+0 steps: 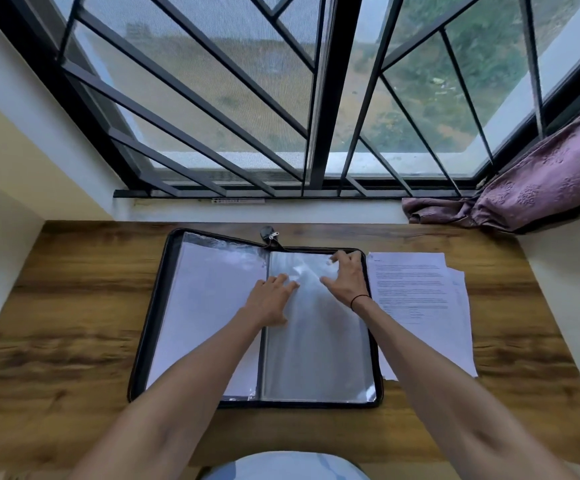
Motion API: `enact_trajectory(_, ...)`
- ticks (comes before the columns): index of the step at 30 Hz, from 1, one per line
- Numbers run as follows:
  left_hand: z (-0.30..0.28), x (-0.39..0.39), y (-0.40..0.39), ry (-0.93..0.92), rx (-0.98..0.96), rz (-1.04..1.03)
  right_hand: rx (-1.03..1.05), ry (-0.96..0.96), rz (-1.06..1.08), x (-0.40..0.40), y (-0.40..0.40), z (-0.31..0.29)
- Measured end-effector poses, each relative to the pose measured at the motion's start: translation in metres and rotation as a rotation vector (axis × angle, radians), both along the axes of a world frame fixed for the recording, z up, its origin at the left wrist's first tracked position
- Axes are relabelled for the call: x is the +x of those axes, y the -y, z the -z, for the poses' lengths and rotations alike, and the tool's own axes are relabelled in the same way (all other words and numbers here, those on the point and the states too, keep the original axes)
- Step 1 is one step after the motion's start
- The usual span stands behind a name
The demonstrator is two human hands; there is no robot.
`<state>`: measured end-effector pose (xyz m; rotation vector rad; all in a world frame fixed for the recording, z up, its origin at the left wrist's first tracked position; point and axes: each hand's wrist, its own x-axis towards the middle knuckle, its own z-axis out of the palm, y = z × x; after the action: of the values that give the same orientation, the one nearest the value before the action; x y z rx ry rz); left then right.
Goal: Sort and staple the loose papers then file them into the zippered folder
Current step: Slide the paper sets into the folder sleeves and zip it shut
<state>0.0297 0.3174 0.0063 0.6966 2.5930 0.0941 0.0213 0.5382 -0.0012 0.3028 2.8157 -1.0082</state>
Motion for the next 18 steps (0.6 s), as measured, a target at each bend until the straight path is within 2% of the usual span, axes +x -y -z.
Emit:
enact_trajectory(3,-0.008,-0.009,-0.005,0.044,0.207,-0.241,-0.087,-0.022,0.006,-0.005,-0.001,-0.013)
enact_trajectory(7,-0.02,-0.024,-0.013,-0.046,0.359,-0.368,0.07,-0.107,0.017,-0.006,-0.006,-0.024)
enact_trajectory(13,-0.032,-0.043,-0.032,-0.04,0.501,-0.332,0.366,-0.227,-0.07,0.003,-0.011,-0.04)
enact_trajectory(18,-0.032,-0.051,-0.047,0.002,0.513,-0.253,0.409,-0.342,-0.178,0.004,-0.011,-0.044)
